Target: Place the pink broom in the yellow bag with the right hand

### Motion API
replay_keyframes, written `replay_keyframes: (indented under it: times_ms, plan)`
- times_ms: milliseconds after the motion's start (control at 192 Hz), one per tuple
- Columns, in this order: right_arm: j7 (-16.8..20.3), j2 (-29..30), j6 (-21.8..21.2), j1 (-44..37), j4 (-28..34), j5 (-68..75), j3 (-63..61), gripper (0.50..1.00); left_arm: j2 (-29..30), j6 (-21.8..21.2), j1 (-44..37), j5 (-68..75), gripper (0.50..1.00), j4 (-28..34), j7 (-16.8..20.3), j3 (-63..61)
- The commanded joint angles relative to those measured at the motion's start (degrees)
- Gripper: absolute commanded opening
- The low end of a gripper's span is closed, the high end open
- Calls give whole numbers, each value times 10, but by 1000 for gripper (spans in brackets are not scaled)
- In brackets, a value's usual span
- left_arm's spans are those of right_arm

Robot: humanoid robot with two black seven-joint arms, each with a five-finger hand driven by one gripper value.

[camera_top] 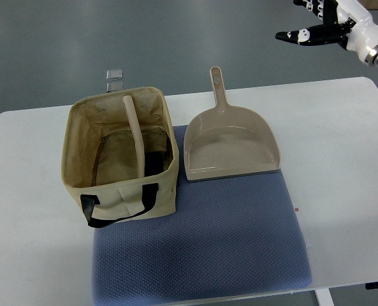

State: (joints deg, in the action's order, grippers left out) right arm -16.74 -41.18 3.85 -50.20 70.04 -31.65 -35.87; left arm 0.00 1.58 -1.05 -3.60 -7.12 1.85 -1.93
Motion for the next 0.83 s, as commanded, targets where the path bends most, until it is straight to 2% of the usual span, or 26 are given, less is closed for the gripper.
replay_keyframes:
  times_ms: [0,94,198,421,822]
  plan:
    - [0,4,0,21,-31,116,-10,928,0,0,0,0,1000,0,0,0]
    - [0,13,-1,28,-60,223,-10,930,0,0,0,0,1000,0,0,0]
    - [-5,36,2,47,-75,281,-20,930,0,0,0,0,1000,0,0,0]
    - [-7,97,3,96,-96,280,-47,930,0,0,0,0,1000,0,0,0]
    - [-7,144,1,135,-107,277,-51,930,0,0,0,0,1000,0,0,0]
